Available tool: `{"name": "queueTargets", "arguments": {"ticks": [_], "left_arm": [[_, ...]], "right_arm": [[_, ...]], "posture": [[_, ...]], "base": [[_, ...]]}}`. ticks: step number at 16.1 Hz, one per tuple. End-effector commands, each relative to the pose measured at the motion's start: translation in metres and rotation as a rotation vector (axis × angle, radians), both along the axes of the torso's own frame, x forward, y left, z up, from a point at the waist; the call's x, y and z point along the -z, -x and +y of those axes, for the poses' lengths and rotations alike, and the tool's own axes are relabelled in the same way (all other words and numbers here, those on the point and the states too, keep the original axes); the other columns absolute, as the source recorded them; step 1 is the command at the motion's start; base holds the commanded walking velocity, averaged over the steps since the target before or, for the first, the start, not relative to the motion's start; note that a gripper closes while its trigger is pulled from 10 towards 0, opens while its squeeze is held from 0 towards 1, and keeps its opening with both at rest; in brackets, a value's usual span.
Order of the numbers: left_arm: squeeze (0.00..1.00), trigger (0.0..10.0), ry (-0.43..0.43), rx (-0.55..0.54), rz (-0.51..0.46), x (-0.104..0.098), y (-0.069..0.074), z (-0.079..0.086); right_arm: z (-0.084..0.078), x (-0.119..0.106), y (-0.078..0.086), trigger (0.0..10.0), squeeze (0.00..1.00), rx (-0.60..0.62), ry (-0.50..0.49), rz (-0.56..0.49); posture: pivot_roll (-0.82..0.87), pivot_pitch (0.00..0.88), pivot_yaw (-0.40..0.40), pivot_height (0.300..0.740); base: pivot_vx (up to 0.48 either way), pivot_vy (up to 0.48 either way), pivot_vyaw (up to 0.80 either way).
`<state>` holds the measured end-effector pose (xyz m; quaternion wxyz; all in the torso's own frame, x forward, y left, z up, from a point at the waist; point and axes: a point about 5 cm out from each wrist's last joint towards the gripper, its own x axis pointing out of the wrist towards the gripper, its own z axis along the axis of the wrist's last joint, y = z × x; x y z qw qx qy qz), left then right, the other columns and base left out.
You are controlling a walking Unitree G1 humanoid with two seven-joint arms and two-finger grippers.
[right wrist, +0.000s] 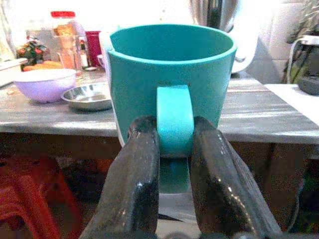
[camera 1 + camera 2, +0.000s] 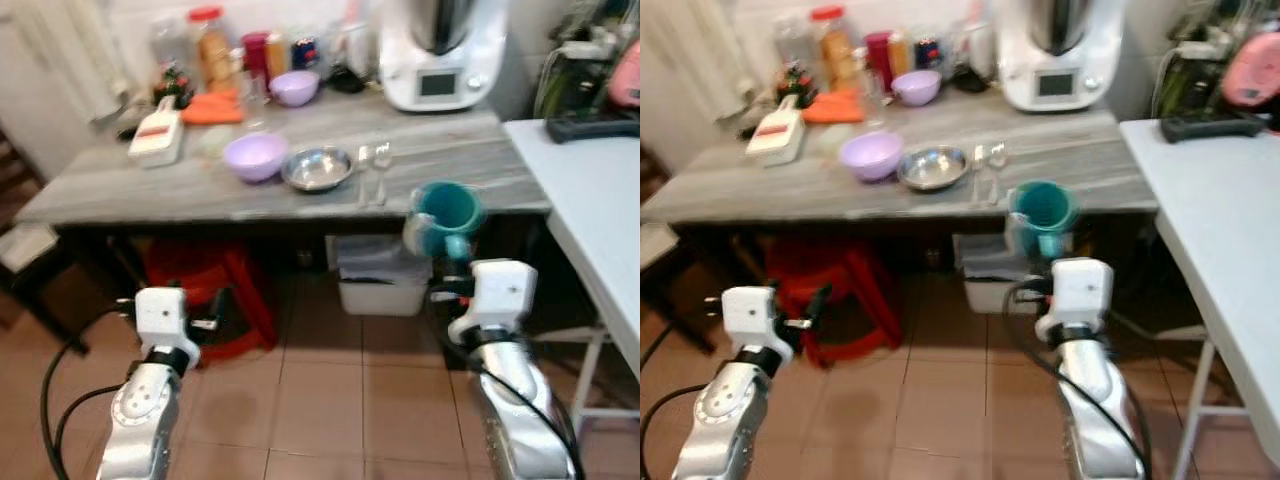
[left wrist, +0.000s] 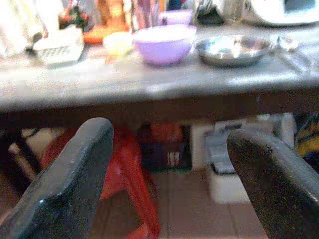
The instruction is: Setting the table
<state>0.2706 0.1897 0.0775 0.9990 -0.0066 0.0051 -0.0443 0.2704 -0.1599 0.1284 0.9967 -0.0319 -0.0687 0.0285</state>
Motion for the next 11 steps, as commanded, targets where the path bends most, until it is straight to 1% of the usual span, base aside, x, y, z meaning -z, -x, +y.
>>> {"name": "queueTargets", "arguments": {"ticks": [1,5,11], "left_arm": [[0.00,10.0,0.004,0.019,-0.009,-0.0032,-0.0023,-0.0038],[0.00,10.0,0.006,0.022,-0.008,-0.0035,-0.0033,-0.0031],[0.00,10.0,0.021,0.048,-0.012,-0.0054,-0.0041,-0.0098]], "right_arm": [[-0.0080,-0.0052,-0.0002,10.0,0.00,0.031,0.011,-0.021],[-0.0082,-0.0048,0.0000,10.0,0.00,0.038,0.003,-0.018],[-0.0066,-0.0067,-0.0037,10.0,0.00,0.037,0.001,-0.020]], "posture": [[-0.05,0.000,0.118,0.740],[-0.05,0.000,0.118,0.740],[-0.05,0.000,0.114,0.740]], "base": [[0.390,0.000,0.00],[0.390,0.000,0.00],[0.466,0.000,0.00]]}}
